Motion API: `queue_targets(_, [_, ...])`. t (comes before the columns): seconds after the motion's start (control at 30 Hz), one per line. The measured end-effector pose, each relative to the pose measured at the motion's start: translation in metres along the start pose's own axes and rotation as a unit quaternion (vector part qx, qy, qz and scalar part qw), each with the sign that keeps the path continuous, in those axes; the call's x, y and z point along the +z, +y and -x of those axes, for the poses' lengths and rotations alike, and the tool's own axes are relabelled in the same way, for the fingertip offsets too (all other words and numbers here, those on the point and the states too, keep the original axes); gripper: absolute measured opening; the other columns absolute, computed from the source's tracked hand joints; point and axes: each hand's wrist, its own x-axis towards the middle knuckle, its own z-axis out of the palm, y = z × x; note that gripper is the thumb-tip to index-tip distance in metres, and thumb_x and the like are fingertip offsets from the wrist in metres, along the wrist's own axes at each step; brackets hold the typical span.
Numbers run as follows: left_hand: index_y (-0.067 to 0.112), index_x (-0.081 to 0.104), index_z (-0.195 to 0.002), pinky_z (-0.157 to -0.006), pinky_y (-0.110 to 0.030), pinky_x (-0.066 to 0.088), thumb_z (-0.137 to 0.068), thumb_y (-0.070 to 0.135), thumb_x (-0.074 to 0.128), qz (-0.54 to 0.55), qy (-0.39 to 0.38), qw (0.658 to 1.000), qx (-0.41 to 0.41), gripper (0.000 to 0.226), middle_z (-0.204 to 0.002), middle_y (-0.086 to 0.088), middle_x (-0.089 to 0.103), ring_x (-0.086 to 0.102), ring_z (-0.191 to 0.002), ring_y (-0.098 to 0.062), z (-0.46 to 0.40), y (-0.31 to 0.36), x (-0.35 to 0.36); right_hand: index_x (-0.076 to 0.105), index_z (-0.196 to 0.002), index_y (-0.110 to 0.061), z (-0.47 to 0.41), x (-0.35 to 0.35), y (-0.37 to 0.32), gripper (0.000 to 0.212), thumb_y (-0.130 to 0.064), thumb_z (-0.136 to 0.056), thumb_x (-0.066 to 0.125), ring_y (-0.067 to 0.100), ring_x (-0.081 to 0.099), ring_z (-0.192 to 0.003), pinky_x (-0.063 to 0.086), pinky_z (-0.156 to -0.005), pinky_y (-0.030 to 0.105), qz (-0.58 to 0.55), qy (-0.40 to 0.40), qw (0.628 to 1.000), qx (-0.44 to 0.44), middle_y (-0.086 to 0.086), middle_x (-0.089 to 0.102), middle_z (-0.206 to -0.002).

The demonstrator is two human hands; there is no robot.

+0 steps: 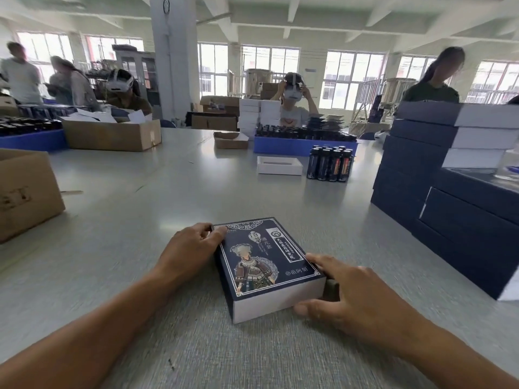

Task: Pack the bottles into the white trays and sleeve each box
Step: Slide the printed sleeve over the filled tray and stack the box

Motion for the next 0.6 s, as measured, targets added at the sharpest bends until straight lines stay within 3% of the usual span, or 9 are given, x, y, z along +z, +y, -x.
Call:
queue_targets(0.1, [0.03, 0.063, -0.1, -0.06, -0.007, 0.043, -0.096, 0.045, 0.058, 0.096, -0.002, 0.995, 0.006, 0.016, -0.077, 0.025, 0.07, 0.067, -0.081, 0.004, 0.002, 0.001, -0.003, 0.037, -0.141, -0.049, 0.0, 0.002, 0.001, 0.08, -0.075, -0.071, 0.067, -0.03, 0.051, -0.095, 0.037, -0.074, -0.006, -0.005, 0.021, 1.0, 0.003, -0.058, 0.047, -0.097])
queue_targets(0.17, [0.029, 0.063, -0.106, -0.057, -0.004, 0.045, -0.096, 0.039, 0.061, 0.193, -0.002, 0.981, 0.011, 0.015, -0.082, 0.029, 0.071, 0.068, -0.078, 0.008, 0.004, 0.006, -0.004, 0.041, -0.131, -0.057, 0.0, -0.001, -0.002, 0.069, -0.071, -0.07, 0.071, -0.032, 0.048, -0.098, 0.035, -0.072, -0.009, -0.028, 0.015, 0.999, 0.0, -0.063, 0.044, -0.097])
queue_targets(0.27, [0.022, 0.06, -0.119, -0.067, -0.026, 0.059, -0.093, 0.03, 0.066, 0.352, -0.034, 0.935, -0.022, 0.028, -0.093, 0.002, 0.077, 0.075, -0.087, -0.018, 0.007, 0.015, -0.007, 0.04, -0.118, -0.065, 0.001, -0.009, -0.007, 0.068, -0.081, -0.06, 0.071, -0.025, 0.055, -0.101, 0.042, -0.071, -0.003, -0.093, -0.021, 0.995, 0.023, -0.057, 0.051, -0.106])
queue_targets(0.37, [0.022, 0.06, -0.12, -0.074, -0.036, 0.061, -0.089, 0.028, 0.069, 0.402, -0.019, 0.915, -0.012, 0.034, -0.102, -0.002, 0.076, 0.074, -0.093, -0.024, 0.009, 0.022, -0.009, 0.047, -0.119, -0.057, 0.001, -0.013, -0.008, 0.063, -0.085, -0.065, 0.063, -0.013, 0.064, -0.096, 0.049, -0.077, 0.013, -0.148, -0.017, 0.986, 0.073, -0.04, 0.064, -0.107])
queue_targets(0.47, [0.022, 0.062, -0.12, -0.076, -0.037, 0.061, -0.087, 0.027, 0.071, 0.435, -0.008, 0.901, 0.001, 0.034, -0.108, -0.003, 0.075, 0.073, -0.096, -0.024, 0.014, 0.03, -0.009, 0.049, -0.119, -0.05, -0.001, -0.012, -0.012, 0.053, -0.078, -0.074, 0.047, -0.016, 0.063, -0.086, 0.047, -0.065, 0.008, -0.117, 0.009, 0.986, 0.117, -0.022, 0.071, -0.096])
queue_targets(0.53, [0.022, 0.063, -0.119, -0.07, -0.034, 0.061, -0.086, 0.028, 0.071, 0.451, -0.015, 0.892, 0.002, 0.034, -0.107, -0.004, 0.075, 0.074, -0.093, -0.025, 0.017, 0.028, -0.005, 0.051, -0.115, -0.047, -0.002, -0.012, -0.014, 0.039, -0.071, -0.084, 0.047, -0.013, 0.064, -0.084, 0.048, -0.06, 0.008, -0.115, 0.015, 0.983, 0.14, -0.018, 0.071, -0.094])
queue_targets(0.6, [0.025, 0.065, -0.116, -0.066, -0.032, 0.061, -0.083, 0.035, 0.073, 0.457, -0.039, 0.888, -0.001, 0.035, -0.105, -0.005, 0.075, 0.074, -0.089, -0.027, 0.016, 0.019, -0.002, 0.062, -0.111, -0.035, -0.001, -0.016, -0.016, 0.03, -0.057, -0.093, 0.053, -0.003, 0.069, -0.08, 0.051, -0.059, 0.014, -0.183, 0.028, 0.968, 0.169, -0.014, 0.074, -0.09])
